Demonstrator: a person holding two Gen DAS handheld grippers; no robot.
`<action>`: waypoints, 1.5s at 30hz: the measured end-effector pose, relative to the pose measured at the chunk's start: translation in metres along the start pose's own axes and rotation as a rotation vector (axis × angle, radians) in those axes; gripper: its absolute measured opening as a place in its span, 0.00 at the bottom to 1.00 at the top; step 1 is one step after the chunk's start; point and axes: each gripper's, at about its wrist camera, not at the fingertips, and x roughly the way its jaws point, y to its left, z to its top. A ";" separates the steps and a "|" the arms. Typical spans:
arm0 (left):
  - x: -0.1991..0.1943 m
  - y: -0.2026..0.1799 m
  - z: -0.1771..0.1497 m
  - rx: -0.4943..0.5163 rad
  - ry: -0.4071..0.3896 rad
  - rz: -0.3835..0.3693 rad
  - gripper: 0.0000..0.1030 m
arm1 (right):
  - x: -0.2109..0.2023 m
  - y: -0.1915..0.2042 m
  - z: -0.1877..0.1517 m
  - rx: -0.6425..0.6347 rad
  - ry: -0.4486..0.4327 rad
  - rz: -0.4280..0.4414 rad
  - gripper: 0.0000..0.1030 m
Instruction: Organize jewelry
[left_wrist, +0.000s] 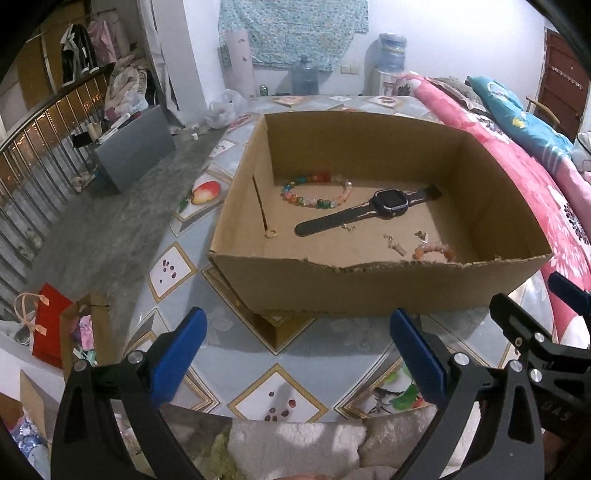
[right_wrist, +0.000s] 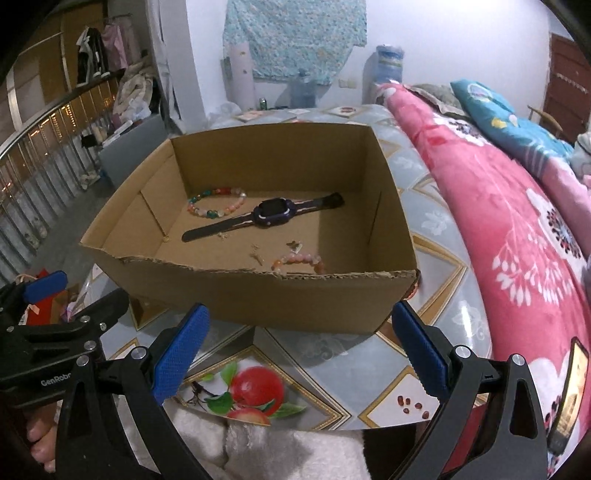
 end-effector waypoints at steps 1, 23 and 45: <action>0.001 0.000 0.000 0.003 0.001 0.001 0.94 | 0.001 -0.001 0.000 0.002 0.002 0.000 0.92; 0.004 0.000 0.001 -0.005 0.020 0.001 0.94 | 0.005 -0.003 -0.001 0.022 0.032 0.002 0.92; 0.004 0.001 0.000 -0.003 0.019 0.003 0.94 | 0.005 -0.003 0.001 0.020 0.034 0.001 0.92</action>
